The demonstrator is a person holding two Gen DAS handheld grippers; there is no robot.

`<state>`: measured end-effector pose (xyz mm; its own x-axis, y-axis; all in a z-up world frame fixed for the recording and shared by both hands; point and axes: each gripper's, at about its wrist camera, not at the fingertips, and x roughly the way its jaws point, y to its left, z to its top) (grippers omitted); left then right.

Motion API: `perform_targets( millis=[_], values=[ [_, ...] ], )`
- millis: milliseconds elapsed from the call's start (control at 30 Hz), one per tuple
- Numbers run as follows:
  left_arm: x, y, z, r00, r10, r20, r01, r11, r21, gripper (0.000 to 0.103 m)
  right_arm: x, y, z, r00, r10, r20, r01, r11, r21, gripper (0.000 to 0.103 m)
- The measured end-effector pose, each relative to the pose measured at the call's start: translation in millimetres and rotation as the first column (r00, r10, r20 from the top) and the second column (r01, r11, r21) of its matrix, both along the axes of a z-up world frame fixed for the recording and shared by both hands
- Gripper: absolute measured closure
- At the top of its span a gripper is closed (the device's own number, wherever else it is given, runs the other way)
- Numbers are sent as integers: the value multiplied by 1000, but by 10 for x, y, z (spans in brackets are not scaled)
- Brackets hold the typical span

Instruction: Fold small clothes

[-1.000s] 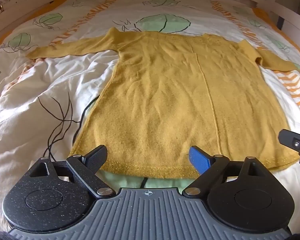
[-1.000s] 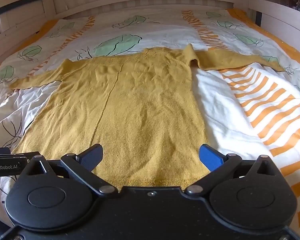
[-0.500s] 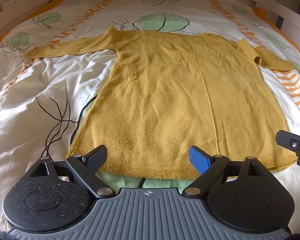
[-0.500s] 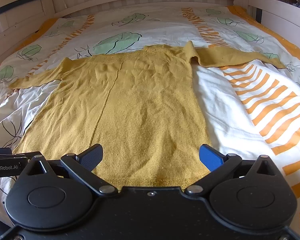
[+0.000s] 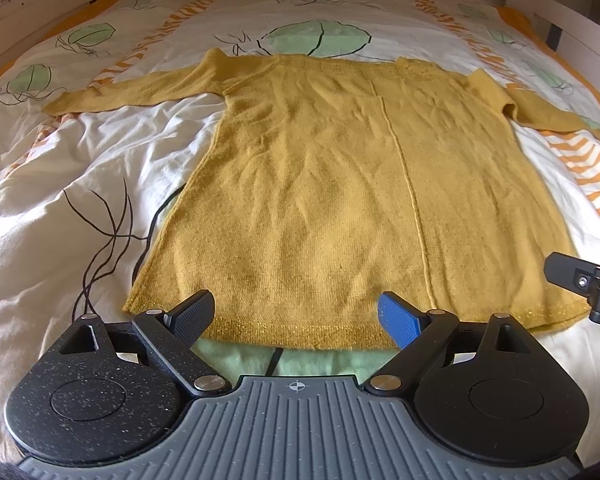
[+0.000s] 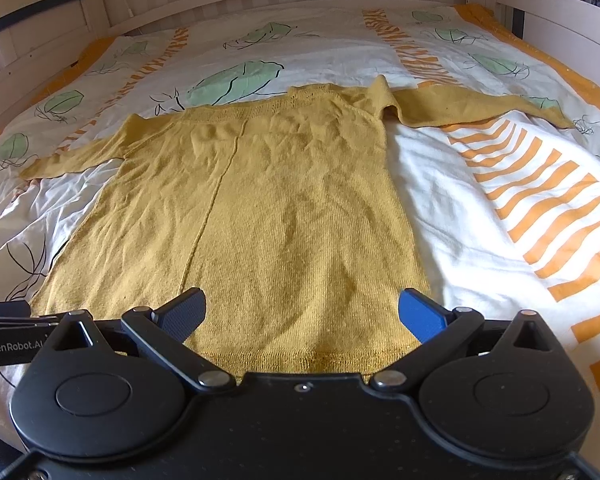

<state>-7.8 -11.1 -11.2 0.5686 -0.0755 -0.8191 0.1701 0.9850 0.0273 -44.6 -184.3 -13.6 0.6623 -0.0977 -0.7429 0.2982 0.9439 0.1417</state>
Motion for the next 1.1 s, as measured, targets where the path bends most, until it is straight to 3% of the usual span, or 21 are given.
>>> perform_targets(
  millis=[800,967,1100],
  values=[
    [149,-30,-100,999,-10,-43,10,1000,-3,14,133,-33,-176,998,14,-56,-11,999,53,0],
    [287,-68,-95,999,-33,-31,34,999,3,14,263,-92,-214,997,36,-67,-32,998,54,0],
    [469,-100,-41,999,-44,8,44,999,1,14,396,-263,-209,998,55,-42,-50,993,110,0]
  ],
)
